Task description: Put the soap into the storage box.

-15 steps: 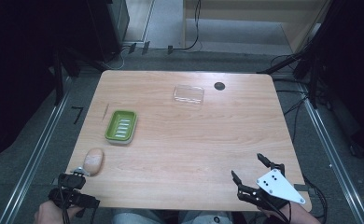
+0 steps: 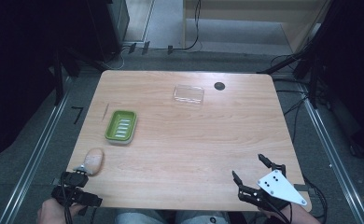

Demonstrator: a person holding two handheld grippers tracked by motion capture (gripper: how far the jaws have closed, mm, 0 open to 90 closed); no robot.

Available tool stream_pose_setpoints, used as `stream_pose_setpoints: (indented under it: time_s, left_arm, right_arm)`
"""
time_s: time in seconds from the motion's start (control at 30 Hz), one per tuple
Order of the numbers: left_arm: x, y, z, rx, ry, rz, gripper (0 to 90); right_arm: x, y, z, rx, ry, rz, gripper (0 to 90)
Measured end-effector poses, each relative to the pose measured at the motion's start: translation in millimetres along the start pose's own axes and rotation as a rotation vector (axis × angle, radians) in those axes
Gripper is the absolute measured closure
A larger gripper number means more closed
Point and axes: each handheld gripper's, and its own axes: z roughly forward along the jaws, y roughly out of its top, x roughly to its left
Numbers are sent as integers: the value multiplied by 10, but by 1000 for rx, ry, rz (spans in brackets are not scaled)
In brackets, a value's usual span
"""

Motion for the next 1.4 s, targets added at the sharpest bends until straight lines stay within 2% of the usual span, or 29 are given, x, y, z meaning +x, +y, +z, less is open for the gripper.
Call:
stream_pose_setpoints:
  time_s: [0.43,0.87,1.13,1.3,1.4]
  left_arm:
    - [5,104,-70,29,10,17,74]
    - [20,253,-160,13,15,41,74]
    - [83,347,-189,-3,15,24,69]
    - [168,423,-183,-14,7,-6,48]
    - [190,459,-181,-30,4,-4,48]
  right_arm:
    - [20,11,33,5,11,-11,133]
    - [10,8,34,3,7,-7,133]
    - [22,18,53,1,16,-13,133]
    - [40,34,82,-2,26,-16,133]
    - [56,41,95,1,34,-25,133]
